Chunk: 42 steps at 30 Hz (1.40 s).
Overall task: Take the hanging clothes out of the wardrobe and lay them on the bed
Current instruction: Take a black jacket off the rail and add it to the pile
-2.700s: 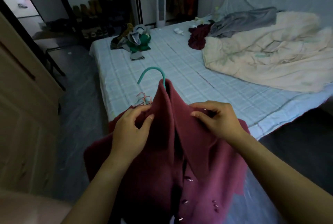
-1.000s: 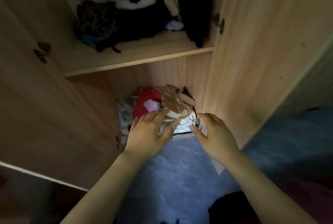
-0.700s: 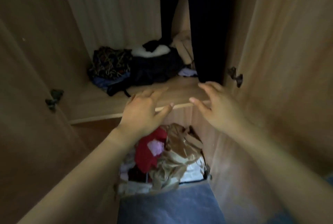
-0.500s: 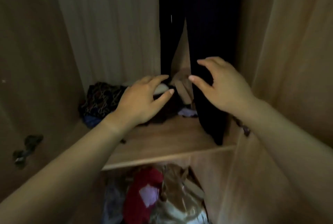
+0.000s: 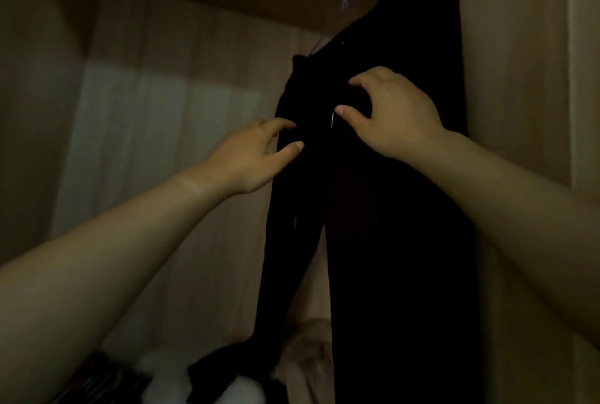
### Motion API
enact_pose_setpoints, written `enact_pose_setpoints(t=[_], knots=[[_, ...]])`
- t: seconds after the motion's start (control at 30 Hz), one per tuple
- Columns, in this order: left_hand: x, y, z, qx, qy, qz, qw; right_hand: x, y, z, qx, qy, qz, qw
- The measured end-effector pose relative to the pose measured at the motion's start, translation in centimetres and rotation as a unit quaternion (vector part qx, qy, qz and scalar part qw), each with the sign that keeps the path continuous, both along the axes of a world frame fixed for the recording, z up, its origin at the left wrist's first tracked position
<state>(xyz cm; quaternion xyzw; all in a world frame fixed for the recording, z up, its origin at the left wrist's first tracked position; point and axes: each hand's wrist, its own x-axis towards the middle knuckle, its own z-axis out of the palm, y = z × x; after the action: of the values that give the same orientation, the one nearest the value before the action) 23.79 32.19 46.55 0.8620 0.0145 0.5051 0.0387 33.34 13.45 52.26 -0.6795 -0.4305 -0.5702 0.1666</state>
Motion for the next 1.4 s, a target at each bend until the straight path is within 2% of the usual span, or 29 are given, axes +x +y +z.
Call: enact_pose_setpoints(t=[0.17,0.37,0.47,0.6,0.67,0.8,0.87,1.03,1.23,1.4], knots=[[3.5,2.3,5.8,0.053,-0.032,-0.020,0.998,2.8,0.5,6.0,0.026,-0.077,-0.083,0.993],[9.1,5.2,13.8,0.066,-0.079,-0.053,0.993,3.7,1.0,15.7,0.067,-0.167,-0.245,0.953],[11.2,6.5,17.1,0.046,-0.102,-0.088,0.990,4.7,1.3,18.6,0.043,-0.131,-0.315,0.939],[14.1,7.5,18.4,0.046,-0.152,-0.096,0.983,5.9,1.6,20.7,0.035,-0.099,-0.334,0.937],[15.5,7.5,18.4,0.046,-0.145,-0.112,0.982,6.4,1.7,22.0,0.008,-0.076,-0.356,0.931],[17.6,7.7,18.2,0.046,-0.109,-0.144,0.982,7.8,2.0,23.1,-0.005,0.016,-0.336,0.942],[18.3,7.8,18.1,0.053,-0.141,-0.133,0.980,8.8,1.8,23.2,0.001,0.014,-0.318,0.948],[18.1,8.3,18.3,0.029,-0.196,-0.142,0.970,9.9,1.5,23.0,0.020,-0.056,-0.245,0.968],[18.1,9.0,18.6,-0.014,-0.177,-0.187,0.966,9.3,1.6,23.1,0.046,0.000,-0.147,0.988],[18.2,9.3,18.7,-0.003,-0.170,-0.169,0.971,9.2,2.1,24.1,0.110,0.034,-0.095,0.989]])
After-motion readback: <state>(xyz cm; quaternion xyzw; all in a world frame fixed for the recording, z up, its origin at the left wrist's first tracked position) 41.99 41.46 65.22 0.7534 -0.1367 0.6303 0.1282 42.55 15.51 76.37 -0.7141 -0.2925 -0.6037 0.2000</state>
